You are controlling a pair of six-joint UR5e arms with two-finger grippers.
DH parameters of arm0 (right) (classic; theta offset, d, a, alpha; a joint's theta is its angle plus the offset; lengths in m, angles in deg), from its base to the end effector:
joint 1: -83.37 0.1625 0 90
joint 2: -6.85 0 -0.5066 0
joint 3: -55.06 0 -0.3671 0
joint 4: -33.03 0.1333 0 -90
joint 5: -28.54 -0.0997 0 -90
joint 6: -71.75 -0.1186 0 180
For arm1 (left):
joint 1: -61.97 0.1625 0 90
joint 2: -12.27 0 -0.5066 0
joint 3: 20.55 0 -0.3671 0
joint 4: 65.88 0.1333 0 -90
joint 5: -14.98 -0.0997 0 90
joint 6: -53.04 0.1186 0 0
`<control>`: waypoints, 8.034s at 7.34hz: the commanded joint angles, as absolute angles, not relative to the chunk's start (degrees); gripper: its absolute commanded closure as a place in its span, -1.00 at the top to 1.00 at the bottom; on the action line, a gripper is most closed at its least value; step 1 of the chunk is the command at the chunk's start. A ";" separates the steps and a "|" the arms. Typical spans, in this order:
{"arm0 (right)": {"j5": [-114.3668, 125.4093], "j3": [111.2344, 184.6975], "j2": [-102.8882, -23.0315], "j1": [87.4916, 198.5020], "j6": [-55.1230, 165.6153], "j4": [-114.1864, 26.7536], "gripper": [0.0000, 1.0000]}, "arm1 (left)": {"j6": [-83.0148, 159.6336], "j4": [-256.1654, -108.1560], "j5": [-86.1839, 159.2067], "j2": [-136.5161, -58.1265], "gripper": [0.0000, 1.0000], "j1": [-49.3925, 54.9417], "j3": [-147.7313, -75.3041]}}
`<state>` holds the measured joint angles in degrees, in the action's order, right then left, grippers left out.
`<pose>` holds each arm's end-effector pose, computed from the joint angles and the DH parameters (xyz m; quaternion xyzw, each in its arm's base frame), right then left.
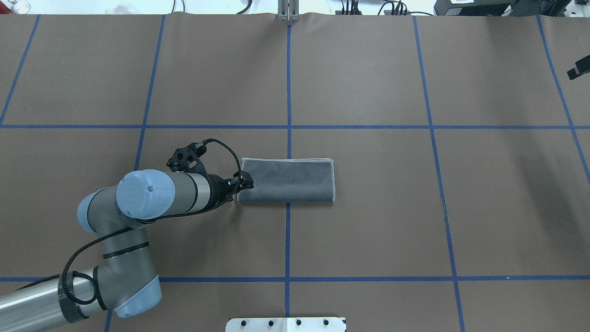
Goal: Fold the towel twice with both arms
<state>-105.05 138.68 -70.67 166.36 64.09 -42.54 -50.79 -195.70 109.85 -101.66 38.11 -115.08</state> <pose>-0.0218 -0.5998 0.6636 0.1175 -0.3835 -0.0610 0.9140 0.5674 -0.3857 0.4017 0.0140 0.5616 -0.2445 0.7903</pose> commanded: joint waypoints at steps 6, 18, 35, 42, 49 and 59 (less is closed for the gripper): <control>-106.63 138.82 -75.77 173.54 66.74 -46.34 1.00 | -52.34 -195.70 109.37 -101.72 -0.04 39.03 -115.12; -106.81 138.82 -75.68 173.45 66.83 -46.16 1.00 | -51.82 -195.61 109.46 -100.93 -1.00 38.68 -116.26; -106.63 138.82 -75.77 173.45 66.74 -46.07 1.00 | -43.11 -191.67 111.48 -105.47 -1.00 32.79 -117.15; -106.63 138.64 -75.77 173.45 66.74 -46.16 1.00 | -42.85 -190.17 110.08 -113.22 -1.00 38.59 -113.64; -106.63 138.64 -76.21 173.45 66.91 -46.16 1.00 | -36.63 -189.98 110.07 -112.71 1.00 38.16 -113.18; -106.46 138.12 -82.36 173.45 67.00 -46.07 1.00 | 40.61 -158.34 138.69 -78.65 1.00 -7.39 -133.94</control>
